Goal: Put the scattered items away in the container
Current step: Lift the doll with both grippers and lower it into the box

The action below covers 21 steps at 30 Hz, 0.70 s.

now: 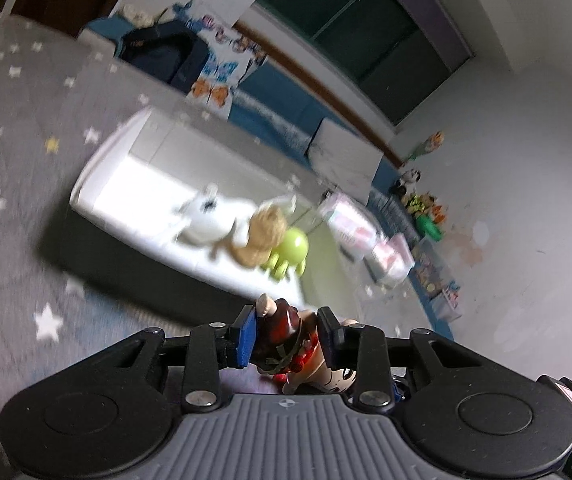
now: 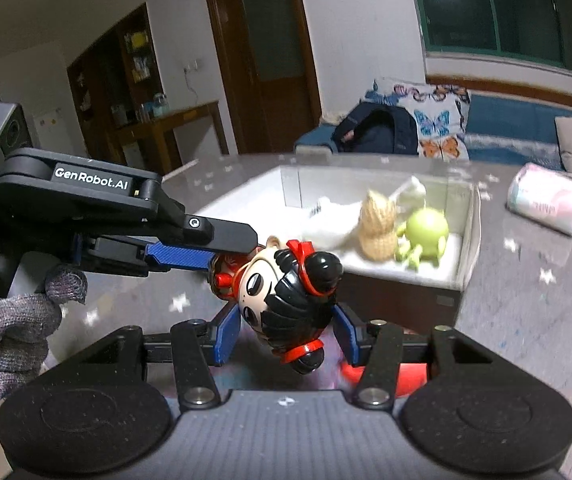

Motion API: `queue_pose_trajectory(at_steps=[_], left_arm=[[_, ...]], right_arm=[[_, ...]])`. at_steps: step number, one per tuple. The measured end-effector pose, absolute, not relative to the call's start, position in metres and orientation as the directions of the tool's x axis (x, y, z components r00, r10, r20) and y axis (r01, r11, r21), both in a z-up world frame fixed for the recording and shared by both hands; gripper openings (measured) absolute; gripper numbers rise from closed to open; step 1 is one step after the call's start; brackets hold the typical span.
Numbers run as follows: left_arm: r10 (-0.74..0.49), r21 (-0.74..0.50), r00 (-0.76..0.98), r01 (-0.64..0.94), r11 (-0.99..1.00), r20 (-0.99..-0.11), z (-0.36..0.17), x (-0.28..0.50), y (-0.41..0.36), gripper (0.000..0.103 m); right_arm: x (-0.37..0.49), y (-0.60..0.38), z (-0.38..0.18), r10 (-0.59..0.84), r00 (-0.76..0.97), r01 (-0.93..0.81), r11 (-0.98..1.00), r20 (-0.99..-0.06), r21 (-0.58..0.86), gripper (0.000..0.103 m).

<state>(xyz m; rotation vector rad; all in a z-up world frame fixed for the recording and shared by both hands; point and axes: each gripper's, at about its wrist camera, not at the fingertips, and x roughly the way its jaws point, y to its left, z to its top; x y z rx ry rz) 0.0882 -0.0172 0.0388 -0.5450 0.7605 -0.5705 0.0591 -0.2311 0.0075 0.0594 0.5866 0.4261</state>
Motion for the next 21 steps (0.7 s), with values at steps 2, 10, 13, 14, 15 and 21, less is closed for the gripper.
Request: queue_pose_trajectory(at_steps=[2,10,13,14,15,21], left_arm=[[-0.648,-0.636,0.605,0.283,0.718,-0.462,0.047,0.096,-0.018,0.035],[-0.628,-0.646,0.635,0.255,0.720,-0.450,0.056,0.140,-0.013,0.035],[-0.619,-0.653,0.631,0.226,0.723,-0.467,0.052,0.157,-0.011,0.035],[-0.615,-0.654,0.628,0.215,0.725,-0.476,0.050,0.161,-0.010,0.035],[-0.611,-0.653,0.625,0.206,0.729,-0.485,0.047,0.166,-0.010,0.035],[-0.599,-0.661,0.586,0.138,0.737,-0.546,0.028,0.194,-0.009,0.035]], right_arm=[[0.069,-0.231,0.017,0.411,0.754,-0.382,0.909,-0.512,0.166,0.051],[0.124,-0.227,0.036,0.425,0.740,-0.418,0.898,-0.521,0.137,0.051],[0.144,-0.225,0.036,0.434,0.718,-0.429,0.892,-0.545,0.145,0.051],[0.150,-0.225,0.035,0.437,0.709,-0.431,0.890,-0.553,0.150,0.051],[0.157,-0.224,0.033,0.441,0.697,-0.435,0.887,-0.565,0.156,0.051],[0.186,-0.221,0.013,0.460,0.627,-0.435,0.876,-0.629,0.208,0.051]])
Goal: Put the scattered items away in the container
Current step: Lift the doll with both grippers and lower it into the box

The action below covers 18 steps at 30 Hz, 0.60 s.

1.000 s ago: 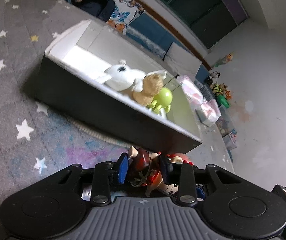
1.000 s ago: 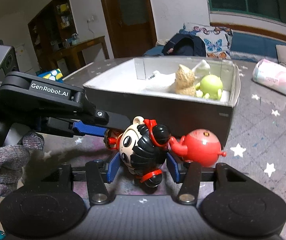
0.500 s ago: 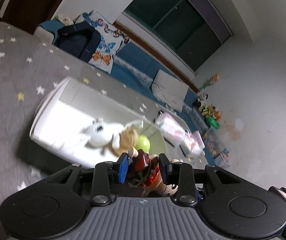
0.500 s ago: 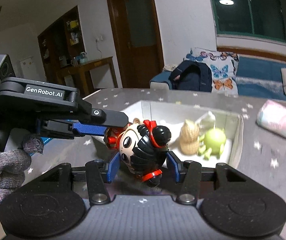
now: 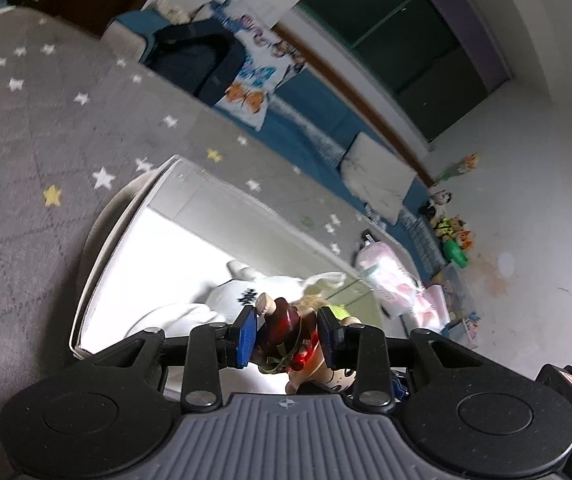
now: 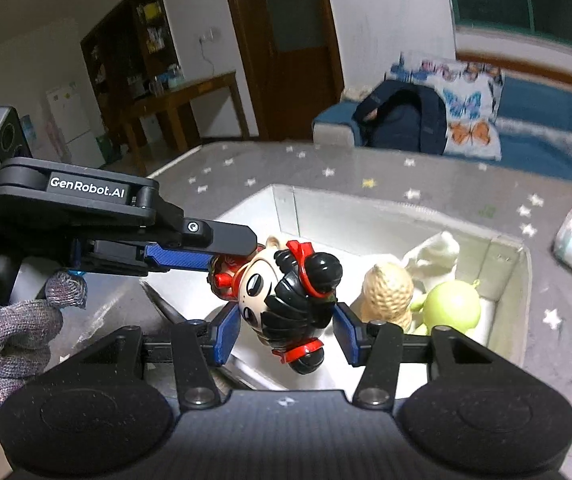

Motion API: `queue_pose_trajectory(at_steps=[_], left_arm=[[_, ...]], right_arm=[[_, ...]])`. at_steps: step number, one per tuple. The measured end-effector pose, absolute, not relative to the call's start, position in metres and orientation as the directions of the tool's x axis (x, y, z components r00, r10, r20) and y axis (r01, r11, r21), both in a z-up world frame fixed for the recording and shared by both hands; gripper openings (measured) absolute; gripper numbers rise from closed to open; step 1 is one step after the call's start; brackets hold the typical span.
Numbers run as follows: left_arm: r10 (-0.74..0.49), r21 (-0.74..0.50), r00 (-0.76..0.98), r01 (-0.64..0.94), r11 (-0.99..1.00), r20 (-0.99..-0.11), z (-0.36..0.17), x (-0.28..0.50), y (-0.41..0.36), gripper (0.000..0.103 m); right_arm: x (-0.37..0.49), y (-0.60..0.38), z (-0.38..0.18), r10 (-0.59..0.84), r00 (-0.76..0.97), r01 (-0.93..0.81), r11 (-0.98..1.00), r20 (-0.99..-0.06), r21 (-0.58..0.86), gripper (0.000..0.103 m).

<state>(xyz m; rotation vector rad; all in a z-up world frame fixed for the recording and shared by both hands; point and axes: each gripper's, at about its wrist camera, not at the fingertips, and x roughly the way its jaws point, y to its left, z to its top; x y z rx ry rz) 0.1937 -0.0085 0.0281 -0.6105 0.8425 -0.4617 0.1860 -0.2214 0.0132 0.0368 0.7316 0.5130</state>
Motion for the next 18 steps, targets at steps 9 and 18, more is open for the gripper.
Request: queue_pose_trajectory(at_steps=[9,18], left_arm=[[-0.571,-0.647,0.535,0.058,0.760,-0.623,0.003,0.221,-0.011,0.035],[-0.515,-0.590,0.569,0.064,0.805,-0.641,0.003,0.229,-0.013,0.036]], right_arm=[[0.225,-0.224,-0.010,0.474,0.523,-0.428,0.865,-0.709,0.263,0.051],[0.245,-0.210,-0.015,0.458,0.486,-0.438,0.865,-0.744,0.246,0.051]])
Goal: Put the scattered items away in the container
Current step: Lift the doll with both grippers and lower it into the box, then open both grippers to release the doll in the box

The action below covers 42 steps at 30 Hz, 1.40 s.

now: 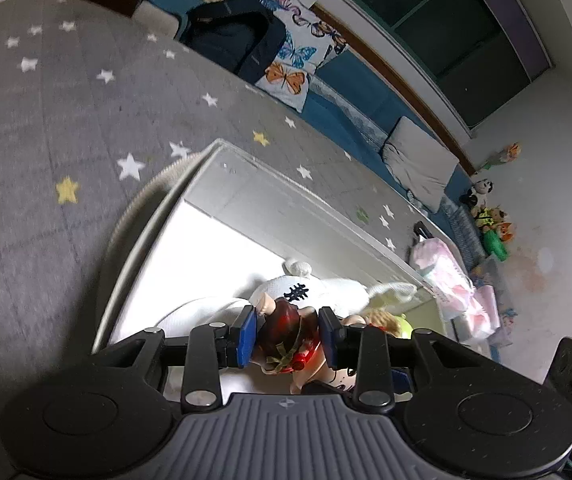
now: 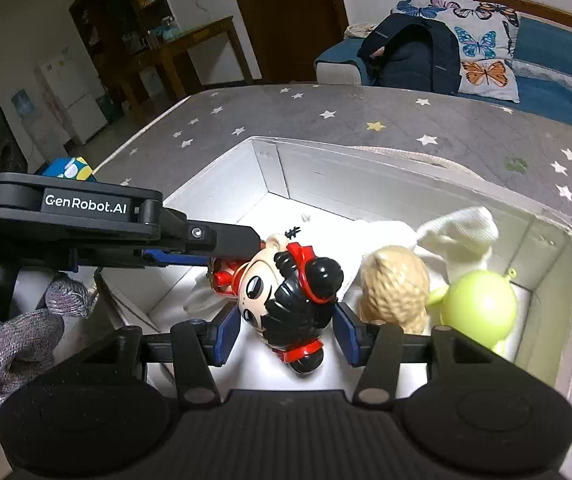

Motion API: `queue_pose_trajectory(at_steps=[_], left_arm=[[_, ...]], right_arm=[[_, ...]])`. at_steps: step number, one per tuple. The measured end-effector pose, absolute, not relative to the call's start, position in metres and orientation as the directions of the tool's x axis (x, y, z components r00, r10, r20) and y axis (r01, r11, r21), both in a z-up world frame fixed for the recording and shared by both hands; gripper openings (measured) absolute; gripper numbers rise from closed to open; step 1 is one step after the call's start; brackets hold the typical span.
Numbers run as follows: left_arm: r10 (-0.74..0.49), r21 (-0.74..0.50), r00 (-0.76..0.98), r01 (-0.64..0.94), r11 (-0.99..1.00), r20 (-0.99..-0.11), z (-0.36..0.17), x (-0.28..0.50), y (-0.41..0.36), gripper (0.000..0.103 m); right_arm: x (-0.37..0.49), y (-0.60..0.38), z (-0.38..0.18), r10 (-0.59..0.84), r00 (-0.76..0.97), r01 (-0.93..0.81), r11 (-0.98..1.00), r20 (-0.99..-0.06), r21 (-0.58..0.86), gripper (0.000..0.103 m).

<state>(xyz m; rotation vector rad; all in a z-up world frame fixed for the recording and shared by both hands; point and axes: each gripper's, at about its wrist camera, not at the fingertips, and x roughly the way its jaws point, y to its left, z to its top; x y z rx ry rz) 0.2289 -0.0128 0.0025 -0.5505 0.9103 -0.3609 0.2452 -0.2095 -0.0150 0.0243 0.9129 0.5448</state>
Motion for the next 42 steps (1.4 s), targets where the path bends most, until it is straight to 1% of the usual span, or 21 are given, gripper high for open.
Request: queue_pose_trajectory(at_steps=[9,20,29,34,36,42], left_arm=[[-0.473,-0.546,0.595,0.068,0.835,-0.650,-0.001,0.229,-0.017,0.035],[-0.496,-0.576,0.583,0.058,0.815,-0.644,-0.001,0.230,-0.012,0.035],[-0.486,-0.572,0.599,0.056,0.818,-0.637,0.004,0.228,-0.009,0.035],[-0.488,-0.574,0.605,0.062,0.816,-0.629,0.007,0.226,-0.008,0.035],[-0.488,-0.572,0.607,0.067,0.817,-0.627,0.009,0.225,-0.008,0.035],[-0.487,-0.567,0.616,0.079,0.820,-0.619,0.016,0.220,-0.009,0.035]], right_arm=[[0.259,-0.193,-0.024,0.409,0.458,-0.454,0.871,-0.790,0.187,0.051],[0.259,-0.194,-0.023,0.402,0.462,-0.451,0.874,-0.791,0.181,0.052],[0.256,-0.199,-0.021,0.391,0.478,-0.445,0.880,-0.787,0.167,0.053],[0.253,-0.202,-0.018,0.394,0.488,-0.444,0.880,-0.779,0.167,0.055],[0.251,-0.204,-0.016,0.396,0.493,-0.444,0.880,-0.774,0.168,0.058],[0.240,-0.205,-0.010,0.393,0.508,-0.451,0.879,-0.766,0.151,0.059]])
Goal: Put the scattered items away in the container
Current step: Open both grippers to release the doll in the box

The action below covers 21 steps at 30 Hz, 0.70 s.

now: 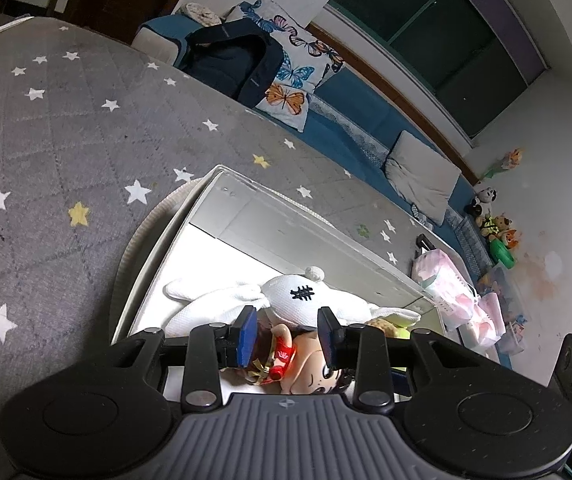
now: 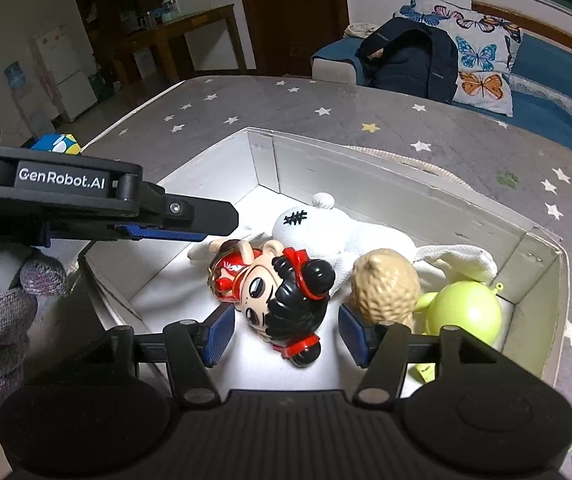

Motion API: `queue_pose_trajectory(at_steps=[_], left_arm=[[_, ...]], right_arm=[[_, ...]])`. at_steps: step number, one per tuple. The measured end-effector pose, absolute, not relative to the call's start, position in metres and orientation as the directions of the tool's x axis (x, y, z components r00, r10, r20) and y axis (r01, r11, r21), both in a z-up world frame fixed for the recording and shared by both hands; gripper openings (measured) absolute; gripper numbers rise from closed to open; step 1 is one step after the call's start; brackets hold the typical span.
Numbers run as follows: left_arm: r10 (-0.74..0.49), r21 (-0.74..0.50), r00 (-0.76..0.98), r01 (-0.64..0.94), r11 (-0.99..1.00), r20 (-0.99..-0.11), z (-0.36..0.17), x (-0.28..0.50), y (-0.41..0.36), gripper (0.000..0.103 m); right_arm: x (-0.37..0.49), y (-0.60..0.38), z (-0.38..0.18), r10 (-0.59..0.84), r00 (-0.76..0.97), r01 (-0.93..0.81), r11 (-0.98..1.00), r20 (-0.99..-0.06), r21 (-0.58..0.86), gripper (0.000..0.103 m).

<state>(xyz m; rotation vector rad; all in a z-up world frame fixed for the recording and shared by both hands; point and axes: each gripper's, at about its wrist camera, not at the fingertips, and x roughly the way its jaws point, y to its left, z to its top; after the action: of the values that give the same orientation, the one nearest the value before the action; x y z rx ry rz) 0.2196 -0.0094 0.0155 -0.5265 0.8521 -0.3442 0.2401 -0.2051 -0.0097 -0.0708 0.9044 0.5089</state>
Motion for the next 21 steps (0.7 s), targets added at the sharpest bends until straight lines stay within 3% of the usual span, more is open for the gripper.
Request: queue_pose_trajectory(at_steps=[10,18,21], left_arm=[[-0.500,-0.574,0.630,0.103,0.812,-0.594,0.028,0.196,-0.010,0.035],[-0.521,-0.573,0.637,0.148,0.806,-0.568,0.039,0.164,-0.013,0.035],[-0.525,-0.565,0.640,0.167,0.808,-0.561,0.042,0.149,-0.016,0.035]], right_arm=[[0.211,-0.219,0.013,0.412,0.585,-0.429,0.888,-0.699,0.164,0.062],[0.168,-0.233,0.025,0.400,0.667,-0.401,0.904,-0.629,0.149,0.075],[0.151,-0.237,0.026,0.387,0.690,-0.393,0.910,-0.612,0.132,0.075]])
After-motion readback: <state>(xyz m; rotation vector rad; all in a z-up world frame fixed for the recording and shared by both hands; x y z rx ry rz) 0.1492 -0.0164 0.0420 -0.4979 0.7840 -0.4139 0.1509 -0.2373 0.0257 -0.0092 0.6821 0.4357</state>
